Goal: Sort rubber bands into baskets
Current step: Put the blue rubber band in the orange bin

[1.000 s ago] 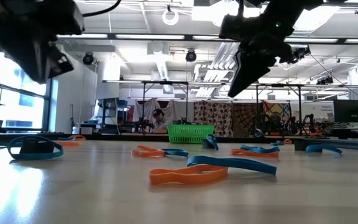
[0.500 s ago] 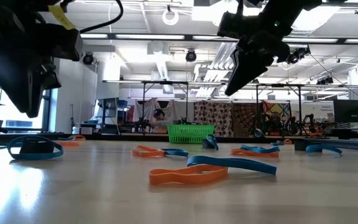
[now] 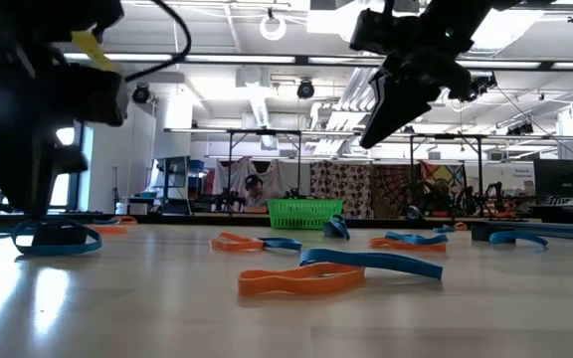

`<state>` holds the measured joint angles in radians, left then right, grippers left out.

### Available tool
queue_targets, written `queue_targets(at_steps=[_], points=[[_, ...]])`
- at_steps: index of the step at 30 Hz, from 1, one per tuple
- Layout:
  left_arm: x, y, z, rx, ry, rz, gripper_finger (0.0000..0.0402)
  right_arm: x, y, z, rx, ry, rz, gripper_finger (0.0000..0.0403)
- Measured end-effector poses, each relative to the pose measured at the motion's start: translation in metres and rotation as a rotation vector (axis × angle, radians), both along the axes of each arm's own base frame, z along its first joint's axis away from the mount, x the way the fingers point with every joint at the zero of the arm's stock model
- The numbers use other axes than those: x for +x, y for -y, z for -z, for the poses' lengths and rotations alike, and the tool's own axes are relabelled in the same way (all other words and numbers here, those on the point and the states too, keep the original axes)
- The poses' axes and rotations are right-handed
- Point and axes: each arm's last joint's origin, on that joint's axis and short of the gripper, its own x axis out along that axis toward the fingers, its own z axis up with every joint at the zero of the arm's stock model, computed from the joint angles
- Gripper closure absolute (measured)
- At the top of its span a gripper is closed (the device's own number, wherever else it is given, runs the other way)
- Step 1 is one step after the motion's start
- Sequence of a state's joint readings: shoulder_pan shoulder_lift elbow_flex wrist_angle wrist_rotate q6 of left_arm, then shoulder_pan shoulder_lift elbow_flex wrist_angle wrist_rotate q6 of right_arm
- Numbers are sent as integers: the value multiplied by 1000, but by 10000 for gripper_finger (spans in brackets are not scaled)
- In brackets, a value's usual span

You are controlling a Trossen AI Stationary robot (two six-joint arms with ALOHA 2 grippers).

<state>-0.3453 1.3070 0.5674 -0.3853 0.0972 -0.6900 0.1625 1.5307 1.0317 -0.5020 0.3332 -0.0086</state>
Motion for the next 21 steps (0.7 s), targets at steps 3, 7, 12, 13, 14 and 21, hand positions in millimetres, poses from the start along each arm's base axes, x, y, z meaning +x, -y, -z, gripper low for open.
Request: queue_targets(at_steps=[3, 7, 12, 13, 14, 21], points=[[-2, -1, 4, -44, 38, -14, 296, 0, -1, 0, 0, 2, -4, 403], [-3, -2, 7, -48, 28, -22, 296, 0, -1, 0, 1, 6, -3, 403], [-4, -2, 8, -45, 19, -22, 296, 1, -1, 0, 1, 10, -3, 403], [-4, -2, 8, -45, 18, -22, 296, 1, -1, 0, 1, 10, -4, 403], [-4, -2, 8, -44, 17, -22, 296, 1, -1, 0, 1, 10, -3, 403], [-5, -3, 9, -6, 15, -21, 296, 1, -1, 0, 1, 11, -3, 403]])
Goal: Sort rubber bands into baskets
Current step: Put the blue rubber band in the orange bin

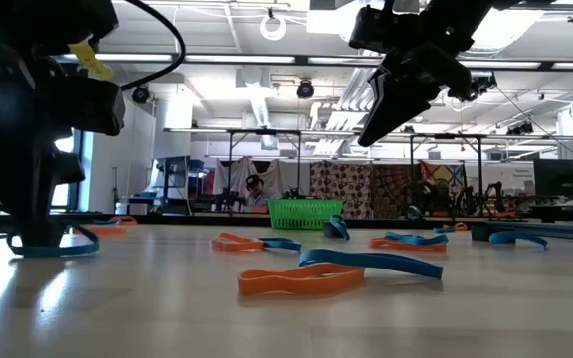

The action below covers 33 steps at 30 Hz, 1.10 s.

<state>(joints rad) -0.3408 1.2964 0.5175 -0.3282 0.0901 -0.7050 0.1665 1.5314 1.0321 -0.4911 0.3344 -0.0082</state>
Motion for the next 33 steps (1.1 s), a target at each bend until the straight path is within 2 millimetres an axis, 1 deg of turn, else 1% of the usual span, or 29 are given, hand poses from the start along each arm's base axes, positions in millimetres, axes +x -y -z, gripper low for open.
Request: queue_targets(at_steps=[7, 12, 15, 20, 21, 26, 33], points=[[-3, -3, 2, 59, -27, -21, 296, 0, 0, 0, 0, 0, 0, 403], [-3, -3, 3, 69, -34, -23, 299, 0, 0, 0, 0, 0, 0, 403], [-4, -3, 3, 69, -37, -22, 319, 0, 0, 0, 0, 1, 0, 403], [-6, -3, 2, 45, -61, 10, 386, 0, 0, 0, 0, 1, 0, 403], [-6, -3, 0, 45, -66, 12, 393, 0, 0, 0, 0, 1, 0, 403], [-3, -2, -21, 87, -78, 52, 397, 0, 0, 0, 0, 1, 0, 403], [11, -8, -54, 141, 4, 84, 401, 0, -1, 0, 4, 2, 5, 403]])
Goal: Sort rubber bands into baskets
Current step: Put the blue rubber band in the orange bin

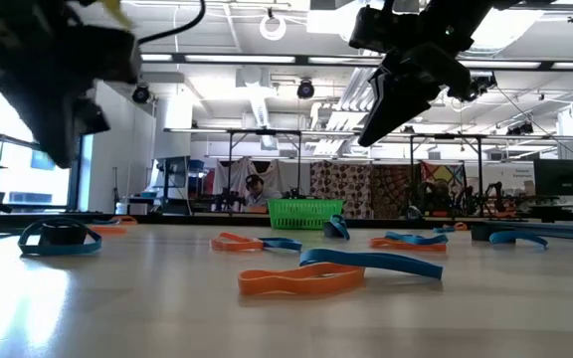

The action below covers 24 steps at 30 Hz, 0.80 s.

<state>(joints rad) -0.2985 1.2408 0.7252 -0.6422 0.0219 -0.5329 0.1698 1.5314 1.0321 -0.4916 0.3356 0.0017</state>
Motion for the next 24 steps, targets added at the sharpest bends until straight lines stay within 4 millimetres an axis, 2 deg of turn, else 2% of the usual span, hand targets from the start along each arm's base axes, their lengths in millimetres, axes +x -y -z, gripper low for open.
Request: queue_targets(at_steps=[4, 9, 16, 24], points=[[4, -6, -12, 15, 40, 15, 401, -1, -5, 0, 6, 1, -7, 403], [6, -12, -10, 50, 33, 24, 392, -2, -12, 0, 14, 7, -1, 403], [16, -14, 8, 116, -38, 106, 341, -4, -17, 0, -7, 12, -4, 403], [28, -13, 37, 12, -168, 136, 291, -4, -18, 0, -7, 13, -4, 403]])
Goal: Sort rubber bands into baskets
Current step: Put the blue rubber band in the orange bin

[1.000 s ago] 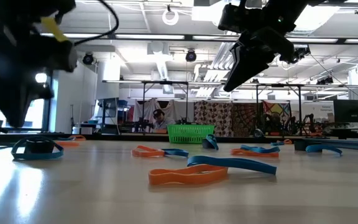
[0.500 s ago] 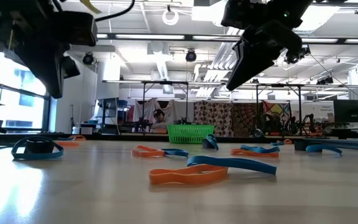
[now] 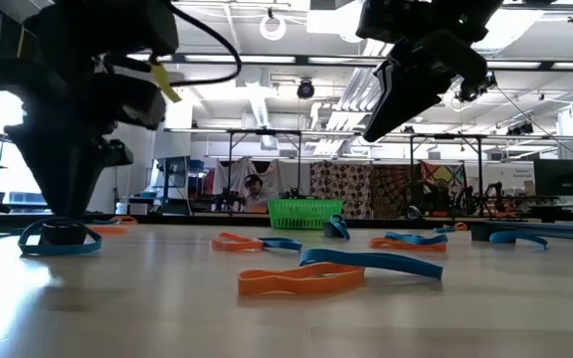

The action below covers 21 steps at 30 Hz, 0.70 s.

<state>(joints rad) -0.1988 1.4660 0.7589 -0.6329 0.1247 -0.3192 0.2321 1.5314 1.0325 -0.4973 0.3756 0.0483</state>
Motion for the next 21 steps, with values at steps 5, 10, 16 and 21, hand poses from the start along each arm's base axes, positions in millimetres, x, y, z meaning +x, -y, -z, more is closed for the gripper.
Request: queue_targets(at_steps=[5, 10, 16, 21], points=[[2, -4, 3, -45, -14, 1, 292, 0, 0, 0, -1, -2, 0, 403], [3, -6, 3, -60, -15, 4, 318, 0, 0, 0, -1, -3, 0, 403], [3, -6, 3, -66, -15, 9, 353, 0, 0, 0, -1, -3, 0, 403], [3, -6, 3, -74, -14, 11, 348, -1, 0, 0, -2, -8, 0, 403]])
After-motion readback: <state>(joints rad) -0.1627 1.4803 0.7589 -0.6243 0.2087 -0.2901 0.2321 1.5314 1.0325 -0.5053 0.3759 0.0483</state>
